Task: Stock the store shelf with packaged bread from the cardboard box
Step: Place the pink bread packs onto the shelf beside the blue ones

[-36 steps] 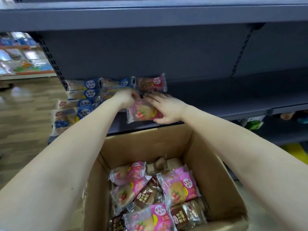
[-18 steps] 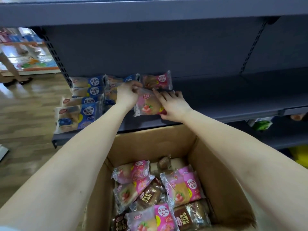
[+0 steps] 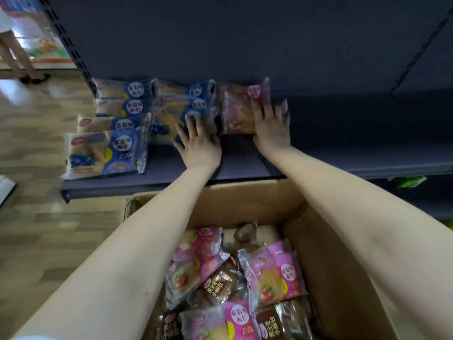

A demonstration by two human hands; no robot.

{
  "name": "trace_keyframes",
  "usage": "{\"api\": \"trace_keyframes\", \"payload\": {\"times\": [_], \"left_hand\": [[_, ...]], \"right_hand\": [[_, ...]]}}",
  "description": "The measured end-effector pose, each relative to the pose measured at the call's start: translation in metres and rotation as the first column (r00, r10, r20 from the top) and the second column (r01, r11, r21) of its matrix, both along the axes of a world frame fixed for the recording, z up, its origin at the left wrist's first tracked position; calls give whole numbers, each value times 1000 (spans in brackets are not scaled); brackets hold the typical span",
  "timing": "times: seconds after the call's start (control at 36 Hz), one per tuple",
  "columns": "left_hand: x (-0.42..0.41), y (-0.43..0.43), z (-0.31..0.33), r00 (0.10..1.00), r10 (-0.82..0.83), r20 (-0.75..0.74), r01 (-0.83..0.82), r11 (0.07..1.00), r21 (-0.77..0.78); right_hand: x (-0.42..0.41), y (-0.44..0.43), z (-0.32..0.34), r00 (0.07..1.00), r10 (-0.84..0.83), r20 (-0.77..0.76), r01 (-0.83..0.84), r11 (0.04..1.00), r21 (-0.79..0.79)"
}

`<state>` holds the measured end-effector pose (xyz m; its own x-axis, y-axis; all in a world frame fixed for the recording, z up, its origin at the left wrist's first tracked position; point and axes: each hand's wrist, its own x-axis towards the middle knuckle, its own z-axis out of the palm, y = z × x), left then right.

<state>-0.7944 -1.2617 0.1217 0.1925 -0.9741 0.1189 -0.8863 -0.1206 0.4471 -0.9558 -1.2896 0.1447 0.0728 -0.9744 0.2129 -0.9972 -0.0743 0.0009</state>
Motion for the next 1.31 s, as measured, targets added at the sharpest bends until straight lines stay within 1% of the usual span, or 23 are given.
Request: {"api": "trace_keyframes", "payload": {"times": [0.08, 0.19, 0.36, 0.5, 0.58, 0.67, 0.75, 0.81, 0.97, 1.03, 1.08, 1.14, 1.17, 1.25, 1.31], "left_hand": [[1, 0, -9, 1000, 5, 31, -4, 1000, -20], [1, -5, -12, 999, 18, 28, -17, 999, -40], [1, -8, -14, 998, 41, 52, -39, 998, -52], [1, -8, -15, 998, 54, 43, -51, 997, -58], [0, -8, -15, 998, 53, 40, -51, 997, -52], [1, -7, -13, 999, 47, 26, -45, 998, -49], [1, -6, -11, 999, 36, 4, -36, 998, -43], [0, -6, -8, 1000, 31, -4, -31, 999, -31], [1, 7, 9, 999, 34, -26, -34, 999, -11], [2, 15, 18, 999, 24, -32, -25, 999, -38], [3, 26, 32, 999, -10, -52, 5, 996, -93], [5, 37, 44, 994, -80, -68, 69, 987, -144], [7, 43, 49, 990, -127, -57, 115, 978, -176], [15, 60, 56, 969, -248, 7, 239, 925, -295], [20, 71, 56, 958, -286, 15, 273, 898, -346]], "right_hand": [[3, -15, -1, 999, -4, 48, 5, 1000, -22], [7, -32, -1, 998, 5, 65, -2, 999, -45], [16, -51, -3, 991, -35, 126, 42, 998, -51], [20, -61, -8, 985, -29, 170, 34, 999, -22], [17, -63, -9, 972, 15, 236, -15, 1000, -1], [12, -57, -7, 947, 75, 313, -61, 997, -55], [8, -43, -2, 922, 111, 372, -66, 989, -131], [3, -33, 2, 927, 124, 354, -83, 988, -129], [-9, -8, 20, 963, 148, 227, -132, 988, -83], [-7, 1, 28, 962, 148, 231, -130, 987, -91], [0, 16, 36, 958, 115, 262, -91, 991, -101], [7, 35, 38, 952, 114, 286, -70, 984, -162], [11, 47, 37, 947, 161, 279, -103, 972, -213], [23, 78, 23, 895, 396, 207, -317, 889, -330], [28, 95, 12, 867, 475, 154, -399, 844, -358]]}}
